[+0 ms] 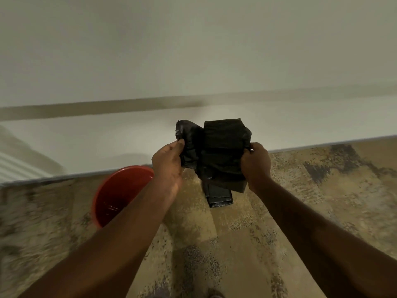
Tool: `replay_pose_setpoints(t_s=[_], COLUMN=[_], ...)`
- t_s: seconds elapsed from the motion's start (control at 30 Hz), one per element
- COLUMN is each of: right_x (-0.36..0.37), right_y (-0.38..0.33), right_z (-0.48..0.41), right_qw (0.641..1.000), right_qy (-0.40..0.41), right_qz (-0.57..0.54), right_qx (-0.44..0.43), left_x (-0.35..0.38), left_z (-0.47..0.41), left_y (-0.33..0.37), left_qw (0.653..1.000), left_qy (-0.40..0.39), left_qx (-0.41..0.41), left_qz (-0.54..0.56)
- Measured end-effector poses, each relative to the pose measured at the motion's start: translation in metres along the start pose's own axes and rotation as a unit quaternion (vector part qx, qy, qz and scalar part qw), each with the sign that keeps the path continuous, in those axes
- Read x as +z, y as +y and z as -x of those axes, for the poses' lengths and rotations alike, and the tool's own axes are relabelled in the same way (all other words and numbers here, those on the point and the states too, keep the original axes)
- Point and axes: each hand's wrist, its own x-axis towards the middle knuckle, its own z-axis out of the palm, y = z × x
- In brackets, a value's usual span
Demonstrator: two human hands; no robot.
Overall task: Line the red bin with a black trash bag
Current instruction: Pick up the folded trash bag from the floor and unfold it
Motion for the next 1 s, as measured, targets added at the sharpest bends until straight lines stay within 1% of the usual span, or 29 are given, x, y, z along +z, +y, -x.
replay_pose_setpoints(t_s=[0.07, 0.1, 0.17, 0.2, 0.27, 0.3, 0.4, 0.5, 0.57, 0.63, 0.67, 0.73, 0.8, 0.83, 0.87, 0.93, 1.0], right_x=[-0.009, -0.022, -0.03, -0.036, -0.042, -0.044, -0.045, -0.044, -0.046, -0.045, -0.048, -0.048, -0.048, -0.047, -0.046, -0.038, -0.025], right_y=[-0.007, -0.032, -0.037, -0.055, -0.059, -0.074, -0.084, -0.088, -0.094, -0.09, -0.092, -0.091, -0.095, -0.097, -0.102, -0.111, -0.117], right_z=[0.006, 0.01, 0.014, 0.016, 0.018, 0.021, 0.02, 0.018, 0.019, 0.016, 0.015, 0.009, 0.008, 0.008, 0.009, 0.018, 0.027], right_qw=[1.0, 0.999, 0.998, 0.998, 0.997, 0.998, 0.997, 0.987, 0.984, 0.973, 0.972, 0.972, 0.976, 0.979, 0.983, 0.985, 0.98], right_qy=[0.016, 0.019, 0.027, 0.028, 0.03, 0.032, 0.06, 0.091, 0.063, 0.065, 0.057, 0.074, 0.101, 0.098, 0.089, 0.044, -0.017], right_qz=[0.025, 0.033, 0.045, 0.054, 0.065, 0.054, 0.014, -0.059, -0.076, -0.126, -0.149, -0.145, -0.139, -0.142, -0.143, -0.158, -0.195], right_qx=[-0.007, -0.019, -0.017, -0.028, -0.025, -0.02, 0.04, 0.12, 0.149, 0.183, 0.173, 0.169, 0.135, 0.109, 0.079, 0.044, 0.028], left_x=[0.002, 0.002, 0.004, 0.002, 0.0, -0.007, -0.025, -0.048, -0.06, -0.075, -0.08, -0.099, -0.115, -0.123, -0.129, -0.14, -0.144], left_z=[0.012, 0.023, 0.031, 0.037, 0.041, 0.043, 0.04, 0.033, 0.028, 0.022, 0.02, 0.013, 0.007, 0.004, 0.003, 0.0, -0.002], left_y=[0.017, 0.044, 0.058, 0.08, 0.092, 0.109, 0.124, 0.125, 0.124, 0.118, 0.118, 0.113, 0.108, 0.107, 0.108, 0.106, 0.105], left_qw=[1.0, 0.999, 0.999, 0.999, 0.998, 0.998, 0.995, 0.992, 0.989, 0.987, 0.986, 0.979, 0.975, 0.971, 0.968, 0.963, 0.965], left_qy=[-0.001, 0.001, -0.003, -0.002, 0.01, 0.024, 0.062, 0.105, 0.131, 0.155, 0.16, 0.199, 0.22, 0.232, 0.245, 0.264, 0.248], left_qx=[-0.003, 0.004, 0.008, 0.019, 0.026, 0.038, 0.065, 0.063, 0.057, 0.04, 0.037, 0.033, 0.028, 0.026, 0.019, -0.017, -0.061], left_qz=[0.029, 0.041, 0.045, 0.049, 0.047, 0.052, 0.041, 0.039, 0.035, 0.032, 0.027, 0.01, -0.028, -0.046, -0.053, -0.054, -0.064])
